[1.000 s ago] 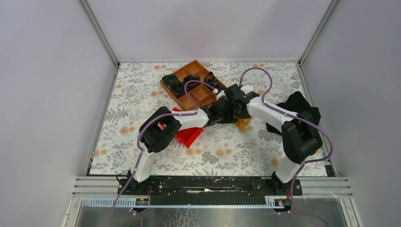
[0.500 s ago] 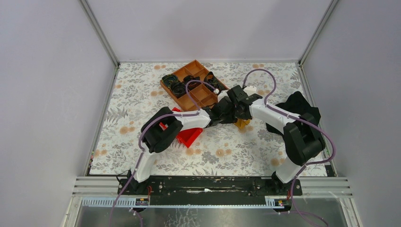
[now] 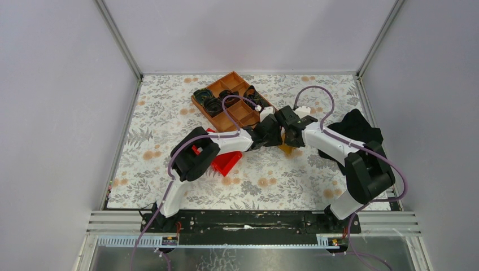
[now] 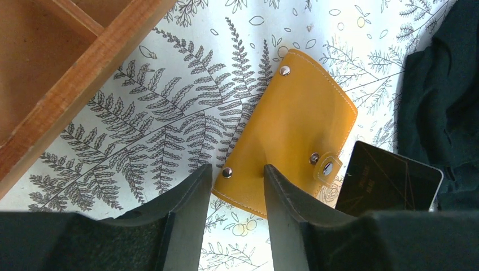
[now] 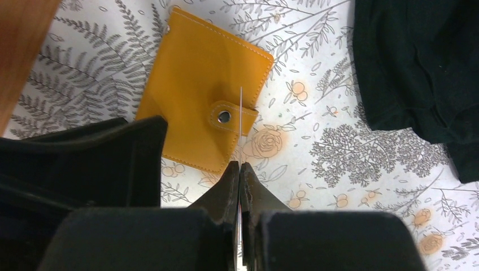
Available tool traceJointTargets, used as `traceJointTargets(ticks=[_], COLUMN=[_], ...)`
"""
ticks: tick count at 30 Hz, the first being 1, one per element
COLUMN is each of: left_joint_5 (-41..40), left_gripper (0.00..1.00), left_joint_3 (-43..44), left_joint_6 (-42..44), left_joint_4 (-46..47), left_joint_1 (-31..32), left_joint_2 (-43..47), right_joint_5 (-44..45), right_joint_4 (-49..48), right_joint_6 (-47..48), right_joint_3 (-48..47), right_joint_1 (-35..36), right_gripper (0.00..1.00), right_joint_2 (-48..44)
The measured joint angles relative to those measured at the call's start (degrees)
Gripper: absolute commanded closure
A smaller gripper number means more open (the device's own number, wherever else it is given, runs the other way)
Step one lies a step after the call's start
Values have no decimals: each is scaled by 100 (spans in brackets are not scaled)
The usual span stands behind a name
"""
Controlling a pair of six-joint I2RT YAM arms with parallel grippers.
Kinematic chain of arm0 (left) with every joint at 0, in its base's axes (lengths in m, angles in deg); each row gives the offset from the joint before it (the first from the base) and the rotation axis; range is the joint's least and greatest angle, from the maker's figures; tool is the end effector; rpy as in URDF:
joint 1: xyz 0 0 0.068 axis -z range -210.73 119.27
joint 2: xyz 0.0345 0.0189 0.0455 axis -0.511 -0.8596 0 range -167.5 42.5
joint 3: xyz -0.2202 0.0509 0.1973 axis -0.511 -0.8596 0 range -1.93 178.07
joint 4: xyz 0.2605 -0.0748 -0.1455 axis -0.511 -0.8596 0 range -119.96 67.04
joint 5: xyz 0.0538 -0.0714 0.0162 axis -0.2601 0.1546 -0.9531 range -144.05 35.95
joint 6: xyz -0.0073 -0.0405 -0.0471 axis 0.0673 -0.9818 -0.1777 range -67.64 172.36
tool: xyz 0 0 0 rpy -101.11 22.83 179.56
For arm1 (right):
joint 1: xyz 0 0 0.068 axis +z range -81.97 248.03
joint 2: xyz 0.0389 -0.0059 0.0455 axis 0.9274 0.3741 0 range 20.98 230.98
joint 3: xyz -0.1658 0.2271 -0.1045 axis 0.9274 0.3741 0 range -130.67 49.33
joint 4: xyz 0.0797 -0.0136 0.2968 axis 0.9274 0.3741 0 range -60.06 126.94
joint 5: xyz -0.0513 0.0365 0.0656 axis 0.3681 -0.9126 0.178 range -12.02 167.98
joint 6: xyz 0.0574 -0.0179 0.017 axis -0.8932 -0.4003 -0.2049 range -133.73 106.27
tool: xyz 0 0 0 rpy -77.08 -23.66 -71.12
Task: Put the credit cards into the card holder
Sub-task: Open the card holder at the center of the board.
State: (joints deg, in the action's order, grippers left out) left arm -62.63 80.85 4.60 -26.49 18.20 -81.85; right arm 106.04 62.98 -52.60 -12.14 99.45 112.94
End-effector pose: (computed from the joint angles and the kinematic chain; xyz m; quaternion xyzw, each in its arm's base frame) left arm 0.3535 -0.3947 0.1187 -0.0192 0.9219 -0.2386 0.3047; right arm 0.3235 0.1713 0.2042 0.1168 0.9388 -0.0650 0.3175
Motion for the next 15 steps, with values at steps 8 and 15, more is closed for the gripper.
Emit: traceJointTargets(ticks=[8,15], left_joint_5=[-7,-4], left_gripper=[54,54], left_joint_3=[17,-13], left_joint_6=[-52,-76], left_joint_4=[0,2], left_joint_1=[0,0], left_joint_2=[-20,-28], right_joint_5=[101,28], right_joint_4=[177,188], right_joint_6=[-11,50], right_joint_3=[195,160], right_joint_1=[4,42], right_gripper=[100,100], right_joint_2=[-192,-203])
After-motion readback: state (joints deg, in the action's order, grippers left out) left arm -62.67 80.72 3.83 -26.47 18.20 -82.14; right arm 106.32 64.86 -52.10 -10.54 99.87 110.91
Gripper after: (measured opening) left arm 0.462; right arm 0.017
